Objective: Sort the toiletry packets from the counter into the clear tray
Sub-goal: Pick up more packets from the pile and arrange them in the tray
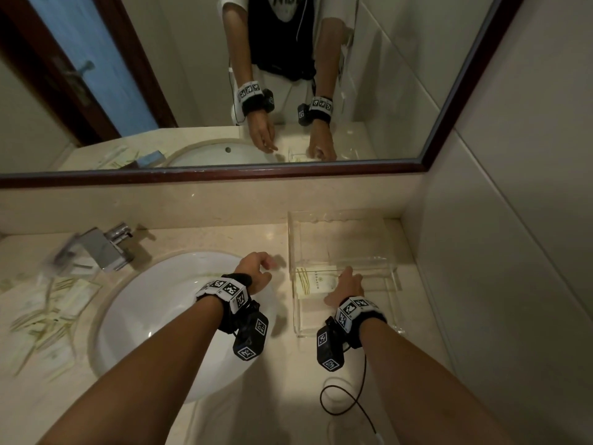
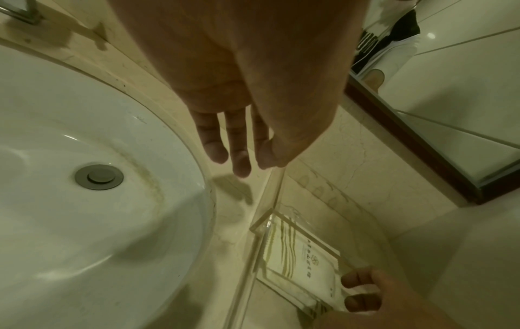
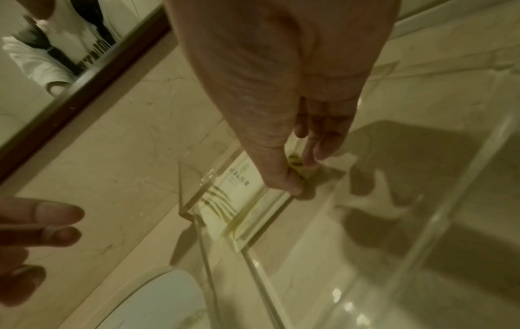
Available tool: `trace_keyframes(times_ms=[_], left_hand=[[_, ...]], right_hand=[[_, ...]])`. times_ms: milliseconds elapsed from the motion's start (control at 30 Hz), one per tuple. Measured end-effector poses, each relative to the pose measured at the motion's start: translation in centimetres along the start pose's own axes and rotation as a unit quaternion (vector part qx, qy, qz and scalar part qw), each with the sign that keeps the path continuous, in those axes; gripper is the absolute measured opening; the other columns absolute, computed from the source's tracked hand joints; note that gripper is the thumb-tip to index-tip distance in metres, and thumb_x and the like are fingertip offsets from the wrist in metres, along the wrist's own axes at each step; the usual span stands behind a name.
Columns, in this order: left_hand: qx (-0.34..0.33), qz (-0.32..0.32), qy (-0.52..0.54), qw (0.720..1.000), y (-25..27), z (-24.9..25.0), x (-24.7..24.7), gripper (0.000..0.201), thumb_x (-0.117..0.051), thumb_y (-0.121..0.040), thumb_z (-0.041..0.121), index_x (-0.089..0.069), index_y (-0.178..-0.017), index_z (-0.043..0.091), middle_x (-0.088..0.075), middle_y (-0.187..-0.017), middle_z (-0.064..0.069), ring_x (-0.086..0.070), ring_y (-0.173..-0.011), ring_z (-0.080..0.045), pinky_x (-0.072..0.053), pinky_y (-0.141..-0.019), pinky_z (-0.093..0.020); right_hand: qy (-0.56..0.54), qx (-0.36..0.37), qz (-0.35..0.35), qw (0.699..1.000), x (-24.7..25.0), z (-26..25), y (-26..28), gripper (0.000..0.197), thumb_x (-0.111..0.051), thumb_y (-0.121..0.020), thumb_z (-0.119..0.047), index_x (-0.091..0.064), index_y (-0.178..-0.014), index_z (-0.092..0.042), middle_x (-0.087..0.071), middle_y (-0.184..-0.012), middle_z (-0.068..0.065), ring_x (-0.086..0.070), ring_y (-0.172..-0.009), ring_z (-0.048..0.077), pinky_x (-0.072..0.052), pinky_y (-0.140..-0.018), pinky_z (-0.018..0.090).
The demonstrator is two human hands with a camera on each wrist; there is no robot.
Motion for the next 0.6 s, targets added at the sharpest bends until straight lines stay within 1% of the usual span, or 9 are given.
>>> trace_keyframes(times_ms=[33, 67, 100, 167, 233, 267, 400, 467, 600], left_hand=[[0.0, 0.001, 0.003, 1.0, 0.0, 0.1, 0.1, 0.028, -0.053, -0.084, 0.002, -0.062, -0.108, 0.012, -0.059, -0.116, -0.004, -0.055, -0.089, -0.019, -0.046, -0.083, -0.026], [-0.002, 0.003, 0.006, 1.0, 0.0, 0.2, 0.2, 0.027, -0.053, -0.084, 0.002, -0.062, -0.107, 0.012, -0.059, -0.116, -0.004, -0.054, -0.088, -0.018, -0.046, -0.083, -0.026], [-0.001, 0.004, 0.009, 1.0, 0.0, 0.3, 0.3, 0.027, -0.053, -0.084, 0.002, -0.062, -0.107, 0.012, -0.059, -0.115, -0.004, -0.055, -0.088, -0.018, -0.046, -0.083, -0.027], [0.0, 0.008, 0.014, 1.0, 0.1, 0.5, 0.7, 0.026, -0.053, -0.084, 0.002, -0.062, -0.107, 0.013, -0.058, -0.114, -0.003, -0.057, -0.091, -0.02, -0.048, -0.086, -0.029], [-0.004, 0.014, 0.017, 1.0, 0.3, 0.8, 1.2, 0.025, -0.054, -0.084, 0.003, -0.062, -0.106, 0.013, -0.058, -0.113, -0.003, -0.057, -0.092, -0.021, -0.049, -0.087, -0.03], [-0.008, 0.018, 0.019, 1.0, 0.4, 0.9, 1.6, 0.025, -0.054, -0.084, 0.003, -0.062, -0.105, 0.013, -0.059, -0.112, -0.003, -0.058, -0.092, -0.021, -0.048, -0.086, -0.029], [-0.013, 0.039, 0.024, 0.999, 1.0, 1.3, 3.3, 0.024, -0.055, -0.083, 0.004, -0.063, -0.103, 0.015, -0.058, -0.106, 0.0, -0.057, -0.089, -0.02, -0.047, -0.082, -0.027], [-0.017, 0.051, 0.023, 0.998, 1.4, 1.5, 4.3, 0.024, -0.055, -0.083, 0.004, -0.063, -0.103, 0.014, -0.055, -0.101, 0.002, -0.059, -0.093, -0.022, -0.045, -0.08, -0.026], [-0.028, 0.074, 0.001, 0.997, 2.6, 1.5, 6.7, 0.025, -0.055, -0.085, 0.006, -0.064, -0.107, 0.013, -0.056, -0.105, 0.0, -0.058, -0.096, -0.022, -0.044, -0.082, -0.026]], right_hand=[[0.01, -0.005, -0.006, 1.0, 0.3, -0.1, 0.1, 0.082, -0.073, -0.078, -0.01, -0.023, -0.144, -0.007, -0.028, -0.145, 0.02, -0.048, -0.126, 0.035, -0.045, -0.098, 0.034], [0.022, -0.006, -0.005, 1.0, 0.7, -0.4, 0.1, 0.079, -0.072, -0.079, -0.013, -0.025, -0.143, -0.005, -0.031, -0.145, 0.02, -0.047, -0.127, 0.034, -0.045, -0.097, 0.034], [0.03, -0.002, -0.001, 1.0, 1.1, -0.7, 0.1, 0.072, -0.071, -0.08, -0.016, -0.031, -0.139, -0.005, -0.036, -0.142, 0.019, -0.049, -0.125, 0.033, -0.046, -0.095, 0.034], [0.034, 0.015, 0.001, 0.999, 1.6, -1.7, 0.1, 0.056, -0.067, -0.082, -0.02, -0.044, -0.13, -0.004, -0.047, -0.134, 0.017, -0.055, -0.116, 0.031, -0.048, -0.086, 0.034], [0.039, 0.053, -0.007, 0.998, 2.1, -3.2, 0.4, 0.047, -0.065, -0.084, -0.022, -0.049, -0.124, -0.003, -0.055, -0.127, 0.016, -0.058, -0.106, 0.029, -0.048, -0.077, 0.031], [0.04, 0.074, -0.009, 0.996, 2.4, -4.1, 0.6, 0.043, -0.064, -0.085, -0.022, -0.051, -0.121, -0.003, -0.058, -0.123, 0.016, -0.059, -0.103, 0.028, -0.047, -0.076, 0.031], [0.03, 0.148, -0.003, 0.989, 3.8, -8.1, 1.9, 0.026, -0.063, -0.087, -0.026, -0.055, -0.107, -0.011, -0.062, -0.113, 0.01, -0.06, -0.1, 0.026, -0.053, -0.085, 0.037], [0.035, 0.182, -0.01, 0.983, 4.3, -10.3, 2.6, 0.023, -0.063, -0.086, -0.03, -0.056, -0.102, -0.014, -0.062, -0.111, 0.008, -0.061, -0.098, 0.026, -0.053, -0.086, 0.04], [0.058, 0.243, -0.02, 0.968, 5.2, -14.8, 4.4, 0.017, -0.064, -0.087, -0.035, -0.058, -0.093, -0.021, -0.065, -0.106, 0.003, -0.061, -0.098, 0.023, -0.051, -0.085, 0.035]])
Point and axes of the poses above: each hand's wrist, its own y-axis away from the middle knuckle, its own x-axis out of the back of the hand, z = x × y, the point moved 10 cm from there along -y, towards the middle knuckle
